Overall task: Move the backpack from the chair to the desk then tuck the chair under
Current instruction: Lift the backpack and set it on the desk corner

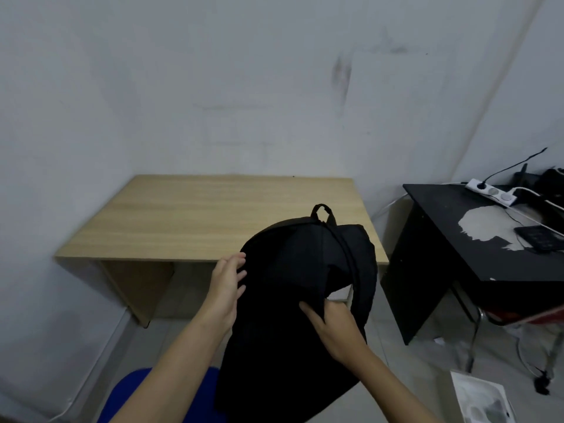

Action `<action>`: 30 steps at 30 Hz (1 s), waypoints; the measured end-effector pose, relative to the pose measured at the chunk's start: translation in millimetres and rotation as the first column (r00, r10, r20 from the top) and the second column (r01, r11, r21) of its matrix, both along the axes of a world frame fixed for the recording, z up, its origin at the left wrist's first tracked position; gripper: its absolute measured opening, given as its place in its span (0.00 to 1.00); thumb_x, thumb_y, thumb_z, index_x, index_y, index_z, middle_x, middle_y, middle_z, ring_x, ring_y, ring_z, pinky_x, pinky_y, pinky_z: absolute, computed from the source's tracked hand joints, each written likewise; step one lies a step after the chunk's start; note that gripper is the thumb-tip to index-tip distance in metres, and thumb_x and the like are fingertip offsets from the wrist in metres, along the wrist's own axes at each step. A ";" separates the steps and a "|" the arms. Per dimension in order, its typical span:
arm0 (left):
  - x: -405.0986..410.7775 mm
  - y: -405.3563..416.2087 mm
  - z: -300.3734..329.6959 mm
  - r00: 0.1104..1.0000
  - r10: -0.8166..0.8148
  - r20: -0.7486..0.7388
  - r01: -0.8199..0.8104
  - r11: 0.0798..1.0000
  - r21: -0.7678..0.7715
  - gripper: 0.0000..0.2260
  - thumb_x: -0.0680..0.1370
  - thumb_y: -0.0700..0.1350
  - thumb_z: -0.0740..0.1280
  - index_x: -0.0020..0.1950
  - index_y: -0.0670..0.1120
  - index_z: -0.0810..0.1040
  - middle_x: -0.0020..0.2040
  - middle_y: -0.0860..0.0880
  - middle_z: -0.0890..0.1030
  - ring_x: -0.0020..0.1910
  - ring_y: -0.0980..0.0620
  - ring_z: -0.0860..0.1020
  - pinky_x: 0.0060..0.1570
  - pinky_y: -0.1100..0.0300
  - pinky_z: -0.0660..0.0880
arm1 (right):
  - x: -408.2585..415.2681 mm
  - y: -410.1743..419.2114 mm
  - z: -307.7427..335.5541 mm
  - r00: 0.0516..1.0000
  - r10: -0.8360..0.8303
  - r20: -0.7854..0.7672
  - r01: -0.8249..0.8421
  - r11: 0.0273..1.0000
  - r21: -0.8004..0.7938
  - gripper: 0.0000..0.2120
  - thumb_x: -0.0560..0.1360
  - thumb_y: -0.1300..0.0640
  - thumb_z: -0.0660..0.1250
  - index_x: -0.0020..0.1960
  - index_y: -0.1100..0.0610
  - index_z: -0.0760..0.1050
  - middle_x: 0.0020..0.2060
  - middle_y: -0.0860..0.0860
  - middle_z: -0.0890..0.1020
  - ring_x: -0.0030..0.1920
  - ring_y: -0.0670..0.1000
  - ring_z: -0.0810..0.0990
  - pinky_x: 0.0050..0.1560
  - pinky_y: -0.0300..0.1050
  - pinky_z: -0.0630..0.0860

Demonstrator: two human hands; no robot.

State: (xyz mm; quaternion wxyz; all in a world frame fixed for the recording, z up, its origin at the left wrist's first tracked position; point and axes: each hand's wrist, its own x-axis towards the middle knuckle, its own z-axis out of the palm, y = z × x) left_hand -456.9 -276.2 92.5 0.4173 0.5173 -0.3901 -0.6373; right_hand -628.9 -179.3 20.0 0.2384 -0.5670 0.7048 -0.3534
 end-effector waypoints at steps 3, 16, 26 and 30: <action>-14.6 -41.5 2.5 1.000 0.009 -0.006 -0.009 1.000 -0.010 0.09 0.80 0.43 0.57 0.57 0.45 0.73 0.61 0.46 0.73 0.62 0.47 0.72 0.65 0.49 0.67 | -5.9 -47.5 15.9 1.000 0.003 -0.006 -0.003 0.999 -0.038 0.14 0.78 0.45 0.61 0.35 0.45 0.68 0.30 0.45 0.78 0.34 0.44 0.78 0.33 0.34 0.68; 1.5 -216.7 33.3 0.997 0.076 0.026 -0.070 0.982 -0.178 0.09 0.80 0.42 0.55 0.46 0.50 0.74 0.56 0.48 0.75 0.59 0.48 0.73 0.63 0.50 0.68 | -11.5 -248.7 77.0 0.999 0.028 -0.025 -0.032 0.986 -0.166 0.19 0.79 0.46 0.62 0.31 0.42 0.61 0.23 0.45 0.69 0.26 0.43 0.72 0.27 0.36 0.61; 42.6 -285.6 26.3 0.970 0.224 0.094 -0.195 0.949 -0.246 0.09 0.79 0.41 0.56 0.46 0.50 0.75 0.47 0.54 0.76 0.50 0.54 0.76 0.50 0.59 0.74 | 21.1 -351.6 75.3 0.983 0.177 0.053 -0.164 0.968 -0.192 0.16 0.79 0.44 0.59 0.56 0.56 0.75 0.46 0.47 0.81 0.47 0.49 0.79 0.46 0.47 0.75; 55.7 -324.7 16.1 0.960 0.242 0.142 -0.212 0.957 -0.197 0.09 0.79 0.42 0.57 0.48 0.49 0.76 0.53 0.50 0.77 0.56 0.51 0.75 0.59 0.53 0.71 | 38.0 -399.1 65.2 0.970 0.231 0.074 -0.213 0.957 -0.196 0.17 0.79 0.43 0.60 0.61 0.52 0.74 0.52 0.47 0.82 0.53 0.48 0.79 0.54 0.49 0.76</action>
